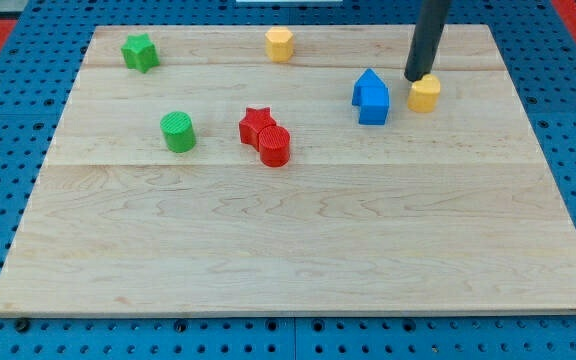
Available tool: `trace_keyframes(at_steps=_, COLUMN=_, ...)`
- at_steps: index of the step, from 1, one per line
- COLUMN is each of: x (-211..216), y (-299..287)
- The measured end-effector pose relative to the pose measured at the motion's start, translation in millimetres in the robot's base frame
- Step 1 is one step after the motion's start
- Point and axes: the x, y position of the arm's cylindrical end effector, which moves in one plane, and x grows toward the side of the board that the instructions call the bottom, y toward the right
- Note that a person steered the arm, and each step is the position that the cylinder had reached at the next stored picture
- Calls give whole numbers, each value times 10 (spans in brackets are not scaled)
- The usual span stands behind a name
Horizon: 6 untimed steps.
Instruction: Move the red star towards the top right of the board
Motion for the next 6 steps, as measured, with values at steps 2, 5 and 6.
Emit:
trace_keyframes(at_steps=2, x=683, y=157)
trace_keyframes(at_steps=5, x=1398, y=-1051)
trace_keyframes(at_steps=6, x=1395, y=-1485)
